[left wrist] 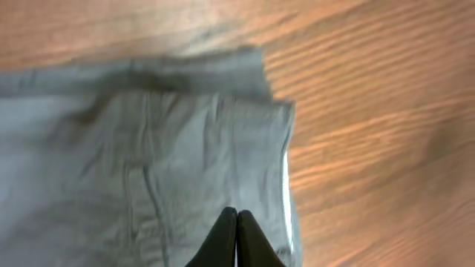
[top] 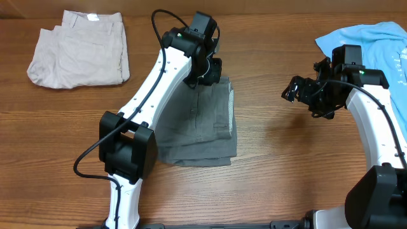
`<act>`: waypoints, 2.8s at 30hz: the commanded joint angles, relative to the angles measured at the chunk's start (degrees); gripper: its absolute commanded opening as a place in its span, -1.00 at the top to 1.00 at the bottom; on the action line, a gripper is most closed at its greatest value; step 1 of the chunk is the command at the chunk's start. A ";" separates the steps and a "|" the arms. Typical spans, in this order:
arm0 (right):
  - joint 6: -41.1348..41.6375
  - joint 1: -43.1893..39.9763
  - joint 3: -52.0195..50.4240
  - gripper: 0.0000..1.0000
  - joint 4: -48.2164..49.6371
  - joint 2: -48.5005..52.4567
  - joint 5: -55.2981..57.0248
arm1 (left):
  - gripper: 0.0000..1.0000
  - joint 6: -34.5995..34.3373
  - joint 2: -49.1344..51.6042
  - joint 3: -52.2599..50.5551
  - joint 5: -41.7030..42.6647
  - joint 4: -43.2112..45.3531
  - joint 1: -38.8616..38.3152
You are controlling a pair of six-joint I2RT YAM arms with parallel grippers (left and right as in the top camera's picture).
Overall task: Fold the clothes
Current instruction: 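Lower the folded end onto the pants and press it flat, then open the left gripper and withdraw it to the left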
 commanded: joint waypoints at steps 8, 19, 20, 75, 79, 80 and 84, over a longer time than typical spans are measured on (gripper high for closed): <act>-0.04 -0.15 0.07 -1.00 0.17 -0.22 0.15 | 0.92 -3.72 3.69 -0.33 1.40 6.12 -0.74; -0.04 -0.15 0.07 -1.00 0.17 -0.22 0.15 | 0.92 -2.34 13.92 -0.31 9.46 11.87 -1.29; -0.04 -0.15 0.07 -1.00 0.17 -0.22 0.15 | 0.92 -1.75 14.03 -0.31 9.79 11.98 -1.29; -0.04 -0.15 0.09 -1.00 0.17 -0.22 0.15 | 0.92 8.20 -4.79 -23.85 12.20 -0.52 -6.64; -0.04 -0.15 0.07 -1.00 0.17 -0.22 0.15 | 0.24 8.81 -7.78 -18.82 12.02 -4.70 -4.61; -0.04 -0.15 0.07 -1.00 0.17 -0.22 0.15 | -0.33 9.05 -8.68 -17.90 12.09 -5.25 -3.85; -0.04 -0.15 0.09 -1.00 0.17 -0.22 0.15 | -1.00 12.11 -12.72 -16.76 12.02 -5.86 0.39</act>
